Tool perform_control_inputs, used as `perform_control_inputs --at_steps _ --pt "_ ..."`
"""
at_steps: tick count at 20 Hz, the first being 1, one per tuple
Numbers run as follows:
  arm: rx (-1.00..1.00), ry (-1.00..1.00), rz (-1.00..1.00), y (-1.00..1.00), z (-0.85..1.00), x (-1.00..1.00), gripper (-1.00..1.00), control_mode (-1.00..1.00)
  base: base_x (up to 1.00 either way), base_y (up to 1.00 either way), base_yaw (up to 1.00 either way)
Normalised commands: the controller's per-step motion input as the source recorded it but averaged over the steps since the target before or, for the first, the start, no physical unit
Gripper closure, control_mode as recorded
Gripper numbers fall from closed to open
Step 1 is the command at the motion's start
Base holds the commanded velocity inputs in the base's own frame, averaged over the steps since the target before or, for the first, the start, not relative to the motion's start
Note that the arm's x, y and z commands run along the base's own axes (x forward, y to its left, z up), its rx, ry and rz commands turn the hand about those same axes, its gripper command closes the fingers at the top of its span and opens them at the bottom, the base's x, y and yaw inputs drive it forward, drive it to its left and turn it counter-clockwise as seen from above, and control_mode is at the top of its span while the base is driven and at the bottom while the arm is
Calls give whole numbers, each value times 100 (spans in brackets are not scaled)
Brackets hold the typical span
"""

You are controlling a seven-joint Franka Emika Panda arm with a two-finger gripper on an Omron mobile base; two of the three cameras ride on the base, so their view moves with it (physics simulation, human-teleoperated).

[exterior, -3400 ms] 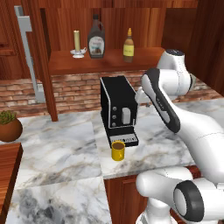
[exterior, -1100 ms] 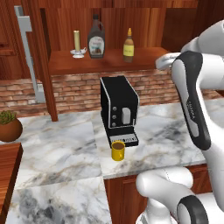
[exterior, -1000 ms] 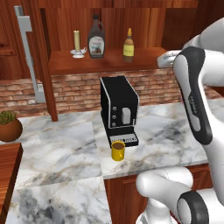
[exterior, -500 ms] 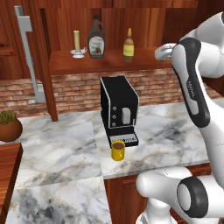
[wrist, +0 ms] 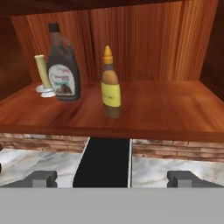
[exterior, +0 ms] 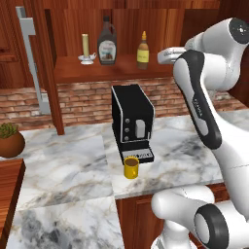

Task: Pick the syrup bottle and honey bottle from the cabinet and place them next to the mug.

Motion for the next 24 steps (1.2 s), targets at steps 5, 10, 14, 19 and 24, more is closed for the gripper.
perform_control_inputs --at_steps 5,10,14,19,24 --pt "0 -6 0 3 0 3 -100 -100 0 0 0" --pt "0 -3 0 1 3 -5 -100 -100 0 0 0" --pt "0 0 0 0 10 2 -100 -100 0 0 0" --pt "-1 17 0 -3 22 31 -100 -100 0 0 0" --pt "-2 16 0 0 2 34 -100 -100 0 0 0"
